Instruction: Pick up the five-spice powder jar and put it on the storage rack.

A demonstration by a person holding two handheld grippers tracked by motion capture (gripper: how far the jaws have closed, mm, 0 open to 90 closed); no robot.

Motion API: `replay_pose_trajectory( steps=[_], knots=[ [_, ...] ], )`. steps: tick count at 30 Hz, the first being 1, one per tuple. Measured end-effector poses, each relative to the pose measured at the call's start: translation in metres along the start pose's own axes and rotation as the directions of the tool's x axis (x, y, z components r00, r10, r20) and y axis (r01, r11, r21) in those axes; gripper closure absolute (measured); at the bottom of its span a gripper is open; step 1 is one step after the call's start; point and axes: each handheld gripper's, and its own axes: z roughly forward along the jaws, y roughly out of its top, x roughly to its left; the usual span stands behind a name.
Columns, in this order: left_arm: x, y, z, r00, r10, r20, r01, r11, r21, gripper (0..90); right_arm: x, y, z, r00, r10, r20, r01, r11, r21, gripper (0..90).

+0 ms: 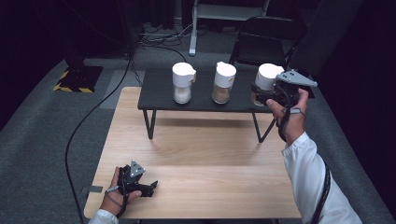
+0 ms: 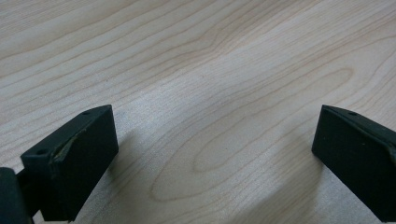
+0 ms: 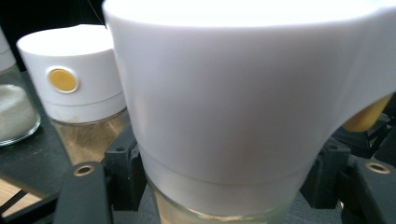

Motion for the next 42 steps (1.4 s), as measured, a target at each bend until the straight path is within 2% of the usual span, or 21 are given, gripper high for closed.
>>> replay_pose_trajectory(
  steps=[9,12,16,21,42],
  knots=[
    [0.000,0.000,0.000,1.0000,0.000,0.000,0.000,1.0000,0.000,0.2,-0.002,0.002,0.015,0.9997,0.022,0.012,-0.023,1.000,0.018,30.0],
    [0.000,0.000,0.000,1.0000,0.000,0.000,0.000,1.0000,0.000,0.2,-0.001,0.004,0.020,0.9998,0.014,0.013,-0.014,1.000,0.024,30.0],
    [0.000,0.000,0.000,1.0000,0.000,0.000,0.000,1.0000,0.000,0.2,-0.002,0.006,0.027,0.9995,0.030,0.009,-0.030,0.999,0.027,30.0],
    [0.000,0.000,0.000,1.0000,0.000,0.000,0.000,1.0000,0.000,0.2,0.001,0.008,0.034,0.9995,0.026,0.016,-0.026,0.999,0.034,30.0],
    [0.000,0.000,0.000,1.0000,0.002,0.002,-0.002,1.0000,0.000,0.2,-0.001,-0.004,0.045,0.9974,0.072,0.000,-0.072,0.996,0.058,29.9]
  ],
)
